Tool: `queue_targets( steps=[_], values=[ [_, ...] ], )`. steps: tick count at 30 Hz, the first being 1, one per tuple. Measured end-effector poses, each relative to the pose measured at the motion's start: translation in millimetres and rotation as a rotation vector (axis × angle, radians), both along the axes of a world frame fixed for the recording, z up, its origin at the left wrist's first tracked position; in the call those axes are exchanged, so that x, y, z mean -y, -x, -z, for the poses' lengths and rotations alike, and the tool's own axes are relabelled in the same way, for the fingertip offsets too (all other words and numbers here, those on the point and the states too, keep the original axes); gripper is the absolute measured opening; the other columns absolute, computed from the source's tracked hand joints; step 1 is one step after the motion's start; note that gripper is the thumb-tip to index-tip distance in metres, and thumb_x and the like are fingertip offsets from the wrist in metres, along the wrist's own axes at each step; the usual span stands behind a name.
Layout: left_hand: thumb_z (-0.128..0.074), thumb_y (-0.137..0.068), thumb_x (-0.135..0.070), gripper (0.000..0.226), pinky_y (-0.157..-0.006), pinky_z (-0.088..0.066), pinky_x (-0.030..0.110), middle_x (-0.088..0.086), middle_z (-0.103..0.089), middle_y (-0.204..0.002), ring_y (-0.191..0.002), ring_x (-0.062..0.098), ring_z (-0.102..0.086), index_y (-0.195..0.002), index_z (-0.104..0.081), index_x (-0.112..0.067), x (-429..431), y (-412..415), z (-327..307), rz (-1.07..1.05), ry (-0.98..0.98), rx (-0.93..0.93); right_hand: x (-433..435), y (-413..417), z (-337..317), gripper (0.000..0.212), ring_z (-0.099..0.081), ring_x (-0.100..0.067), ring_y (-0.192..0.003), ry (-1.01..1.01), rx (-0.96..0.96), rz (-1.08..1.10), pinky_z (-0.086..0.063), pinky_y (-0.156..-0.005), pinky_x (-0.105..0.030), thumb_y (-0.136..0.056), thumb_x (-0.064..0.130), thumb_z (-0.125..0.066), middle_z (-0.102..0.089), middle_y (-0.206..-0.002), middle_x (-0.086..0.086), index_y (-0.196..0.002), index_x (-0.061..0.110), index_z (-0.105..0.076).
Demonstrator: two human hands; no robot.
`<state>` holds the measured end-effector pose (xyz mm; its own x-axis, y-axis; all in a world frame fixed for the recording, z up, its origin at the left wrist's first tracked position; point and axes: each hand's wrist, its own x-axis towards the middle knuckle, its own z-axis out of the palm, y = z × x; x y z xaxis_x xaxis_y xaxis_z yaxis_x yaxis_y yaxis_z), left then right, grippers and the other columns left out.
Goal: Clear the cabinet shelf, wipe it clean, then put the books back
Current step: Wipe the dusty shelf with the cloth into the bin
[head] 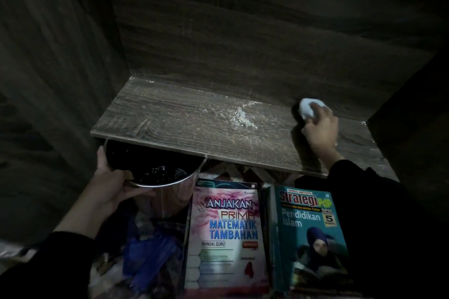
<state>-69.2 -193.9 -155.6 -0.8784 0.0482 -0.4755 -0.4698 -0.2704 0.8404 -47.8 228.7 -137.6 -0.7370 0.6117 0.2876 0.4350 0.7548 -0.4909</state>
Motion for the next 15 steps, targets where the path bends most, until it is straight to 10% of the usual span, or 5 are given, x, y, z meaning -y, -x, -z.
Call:
queue_targets(
  steps=[5,9,15],
  values=[
    [-0.026,-0.083,0.027,0.081,-0.046,-0.051,0.055,0.003,-0.037,-0.130,-0.108,0.054,-0.048,-0.138,-0.029,-0.033,-1,2,2,-0.001,0.007,0.005,58,27,11,0.067,-0.033,-0.042,-0.130,-0.098,0.187,0.038,-0.027,-0.105,-0.047,-0.090,0.037,-0.023,-0.029,-0.148,-0.026,-0.148,0.003,-0.024],
    [-0.025,-0.083,0.027,0.081,-0.044,-0.052,0.056,0.003,-0.037,-0.131,-0.099,0.048,-0.052,-0.138,-0.030,-0.031,-1,2,3,-0.002,0.002,-0.010,119,62,9,0.064,-0.012,-0.040,-0.142,-0.018,0.305,-0.076,-0.014,-0.114,-0.050,-0.098,0.026,-0.037,-0.006,-0.157,-0.023,-0.152,0.007,-0.008],
    [-0.025,-0.082,0.028,0.087,-0.043,-0.051,0.054,0.001,-0.034,-0.135,-0.093,0.043,-0.051,-0.146,-0.021,-0.032,-3,2,1,-0.021,0.012,-0.016,115,65,-4,0.053,-0.046,-0.029,-0.124,0.223,0.070,-0.454,-0.039,-0.098,-0.033,-0.095,0.006,-0.047,-0.039,-0.147,-0.018,-0.146,0.012,-0.037]
  ],
)
